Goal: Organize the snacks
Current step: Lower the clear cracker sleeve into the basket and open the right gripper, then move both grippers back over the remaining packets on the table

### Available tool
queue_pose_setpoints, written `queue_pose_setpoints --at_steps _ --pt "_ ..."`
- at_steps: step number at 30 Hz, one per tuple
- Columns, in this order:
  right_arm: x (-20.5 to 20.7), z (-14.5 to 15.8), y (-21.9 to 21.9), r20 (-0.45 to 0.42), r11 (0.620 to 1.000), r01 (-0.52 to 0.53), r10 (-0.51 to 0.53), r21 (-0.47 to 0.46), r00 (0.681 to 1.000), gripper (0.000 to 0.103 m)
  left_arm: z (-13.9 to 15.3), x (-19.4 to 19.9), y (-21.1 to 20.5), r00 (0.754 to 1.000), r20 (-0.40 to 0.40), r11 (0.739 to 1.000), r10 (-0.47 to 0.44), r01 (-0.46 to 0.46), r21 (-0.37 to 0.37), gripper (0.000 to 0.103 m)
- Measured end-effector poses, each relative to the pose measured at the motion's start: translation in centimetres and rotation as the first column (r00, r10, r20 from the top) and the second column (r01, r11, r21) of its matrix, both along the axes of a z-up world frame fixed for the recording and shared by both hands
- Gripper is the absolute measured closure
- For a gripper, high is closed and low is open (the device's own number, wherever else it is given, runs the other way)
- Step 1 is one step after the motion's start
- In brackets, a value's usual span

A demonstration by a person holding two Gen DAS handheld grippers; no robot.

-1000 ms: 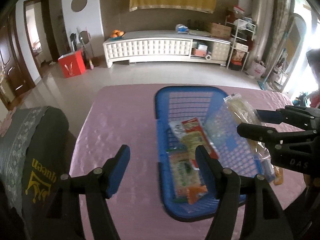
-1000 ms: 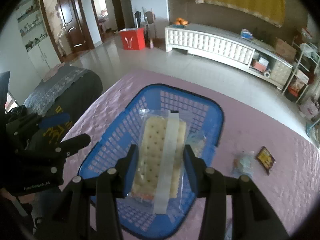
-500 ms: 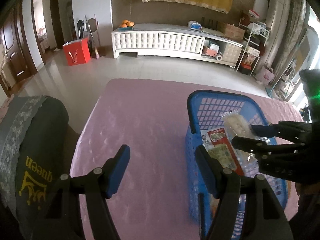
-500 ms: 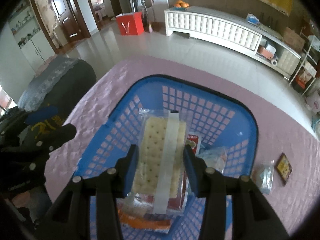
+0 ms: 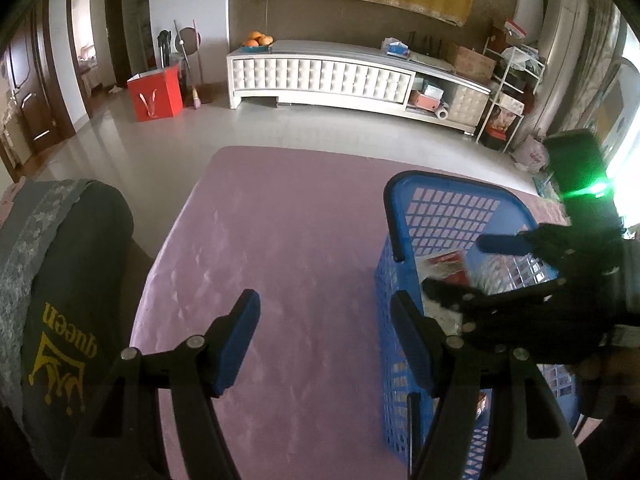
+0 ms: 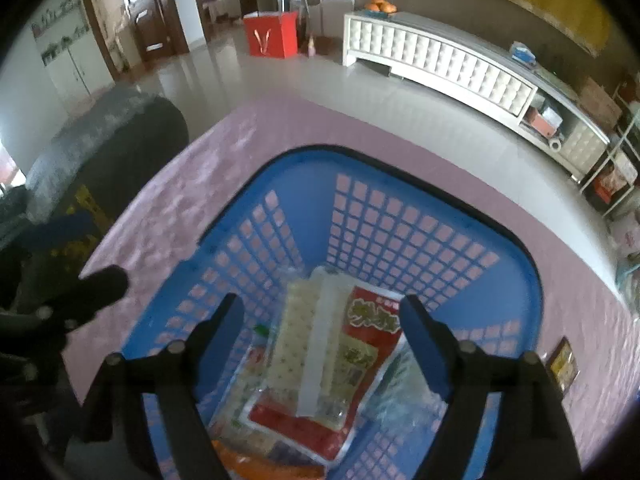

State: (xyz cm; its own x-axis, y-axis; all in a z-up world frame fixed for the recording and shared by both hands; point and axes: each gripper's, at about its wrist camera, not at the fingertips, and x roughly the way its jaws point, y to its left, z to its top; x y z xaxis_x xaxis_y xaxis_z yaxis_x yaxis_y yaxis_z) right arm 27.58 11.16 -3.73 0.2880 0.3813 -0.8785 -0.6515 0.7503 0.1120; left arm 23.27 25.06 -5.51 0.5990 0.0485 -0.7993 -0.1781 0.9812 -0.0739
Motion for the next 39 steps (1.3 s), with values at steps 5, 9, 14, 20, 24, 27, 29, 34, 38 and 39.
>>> queue_pose_setpoints --at_steps 5,9,14,20,24,27,29,34,38,39 --pt "-1.8 2.3 -3.1 0.034 1.0 0.024 -0.025 0.011 0.999 0.019 1.0 -1.2 -1.4 1.0 0.022 1.0 -0.004 0.004 -0.005 0.037" --pt "-3.0 3.4 -5.7 0.04 0.998 0.056 -0.057 0.026 0.998 0.019 2.0 -2.0 -3.3 0.999 0.036 0.999 -0.033 0.033 -0.005 0.037" --pt "-4.1 5.5 -10.0 0.055 0.994 0.1 -0.102 0.032 0.993 0.019 3.7 -2.8 -6.2 0.996 0.054 0.997 -0.075 0.076 -0.012 0.037" --pt "-5.3 7.2 -13.3 0.079 0.99 0.128 -0.133 0.057 0.988 0.019 5.4 -3.6 -10.2 0.99 0.063 0.992 -0.127 0.127 0.01 0.037" --pt "-6.5 8.6 -16.5 0.109 0.985 0.155 -0.162 0.073 0.981 0.019 6.5 -4.1 -13.2 0.983 0.072 0.985 -0.17 0.168 0.029 0.037" --pt "-7.1 9.0 -18.7 0.114 0.981 0.178 -0.186 0.08 0.976 0.019 7.1 -4.3 -15.4 0.977 0.08 0.98 -0.198 0.195 0.042 0.037" --pt "-7.4 9.0 -19.8 0.117 0.978 0.194 -0.202 0.079 0.972 0.019 7.4 -4.3 -16.8 0.972 0.084 0.975 -0.221 0.218 0.047 0.037" --pt "-8.2 8.5 -22.9 0.116 0.967 0.248 -0.252 0.049 0.961 0.019 7.3 -4.1 -20.8 0.958 0.079 0.961 -0.276 0.274 0.034 0.037" --pt "-8.9 7.8 -25.6 0.101 0.953 0.302 -0.304 0.034 0.947 0.019 6.7 -4.0 -23.9 0.946 0.063 0.947 -0.319 0.317 0.042 0.037" --pt "-9.1 7.6 -26.1 0.1 0.949 0.313 -0.314 0.03 0.944 0.019 6.5 -4.0 -24.6 0.942 0.058 0.944 -0.33 0.328 0.041 0.037"
